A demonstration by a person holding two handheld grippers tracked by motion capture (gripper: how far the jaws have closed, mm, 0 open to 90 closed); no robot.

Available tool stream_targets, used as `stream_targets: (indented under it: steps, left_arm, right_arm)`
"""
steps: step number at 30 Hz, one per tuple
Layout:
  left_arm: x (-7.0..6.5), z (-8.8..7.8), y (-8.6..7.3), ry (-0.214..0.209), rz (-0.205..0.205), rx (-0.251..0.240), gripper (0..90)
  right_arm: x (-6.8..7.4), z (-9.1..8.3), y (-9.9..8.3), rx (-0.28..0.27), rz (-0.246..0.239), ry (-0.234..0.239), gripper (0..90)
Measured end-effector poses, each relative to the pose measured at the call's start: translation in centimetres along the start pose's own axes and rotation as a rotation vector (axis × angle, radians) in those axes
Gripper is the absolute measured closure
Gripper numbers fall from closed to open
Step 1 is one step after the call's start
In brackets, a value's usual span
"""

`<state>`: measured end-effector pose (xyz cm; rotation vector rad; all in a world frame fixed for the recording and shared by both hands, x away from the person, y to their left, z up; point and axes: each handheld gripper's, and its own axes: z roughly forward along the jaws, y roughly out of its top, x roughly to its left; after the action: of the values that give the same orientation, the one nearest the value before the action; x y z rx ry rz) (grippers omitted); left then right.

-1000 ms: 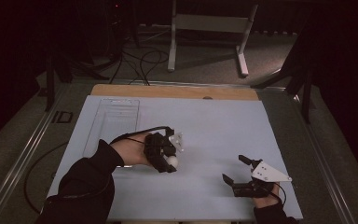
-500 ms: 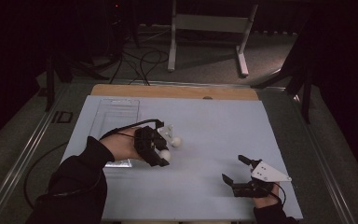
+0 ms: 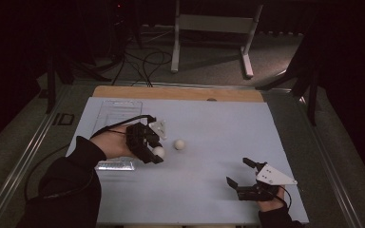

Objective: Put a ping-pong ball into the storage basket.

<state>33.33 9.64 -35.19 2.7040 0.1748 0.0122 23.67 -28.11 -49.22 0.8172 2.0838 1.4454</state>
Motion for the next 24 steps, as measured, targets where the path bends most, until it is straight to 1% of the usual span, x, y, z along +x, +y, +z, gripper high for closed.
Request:
stream_targets:
  steps: [4, 5, 6, 9, 12, 13, 16, 17, 19, 20, 22, 23, 24]
  left_arm:
    - [0.4, -0.5, -0.8, 0.012, -0.013, 0.003, 51.9]
    - [0.5, -0.7, -1.0, 0.008, -0.020, 0.003, 51.8]
    - [0.6, -0.8, -1.2, 0.018, -0.023, 0.002, 51.9]
    - [1.0, -1.3, -1.9, 0.032, -0.035, -0.004, 51.9]
    - [1.4, -1.7, -2.6, 0.038, -0.044, -0.002, 51.8]
    - [1.5, -1.8, -2.8, 0.033, -0.053, 0.001, 51.8]
    - [1.8, -2.1, -3.5, 0.039, -0.076, 0.001, 51.8]
    - [2.0, -2.2, -3.8, 0.042, -0.077, -0.003, 51.8]
    - [2.3, -2.4, -4.2, 0.054, -0.092, -0.003, 51.8]
    - [2.4, -2.6, -4.4, 0.056, -0.090, -0.004, 51.8]
    - [2.7, -2.7, -4.7, 0.073, -0.094, -0.005, 51.8]
    - [2.8, -2.8, -4.8, 0.074, -0.097, -0.005, 51.8]
    - [2.9, -2.9, -5.0, 0.084, -0.094, -0.003, 51.8]
  right_arm:
    - [0.0, 0.0, 0.0, 0.001, -0.001, 0.000, 8.7]
    - [0.0, 0.0, 0.0, 0.001, -0.001, 0.000, 8.7]
    - [0.0, 0.0, 0.0, 0.000, -0.001, 0.001, 8.7]
    - [0.0, 0.0, 0.0, 0.001, -0.001, -0.001, 8.7]
    - [0.0, 0.0, 0.0, 0.002, -0.002, 0.001, 8.7]
    - [0.0, 0.0, 0.0, 0.000, -0.004, 0.001, 8.7]
    - [0.0, 0.1, 0.0, 0.002, -0.005, 0.003, 8.7]
    - [0.1, 0.1, 0.0, 0.004, -0.004, 0.004, 8.7]
    - [0.1, 0.1, 0.0, 0.006, -0.007, 0.006, 8.7]
    - [0.1, 0.1, 0.0, 0.006, -0.008, 0.004, 8.7]
    - [0.1, 0.1, 0.0, 0.005, -0.007, 0.004, 8.7]
    - [0.1, 0.1, 0.0, 0.005, -0.007, 0.006, 8.7]
    - [0.1, 0.1, 0.0, 0.006, -0.009, 0.003, 8.7]
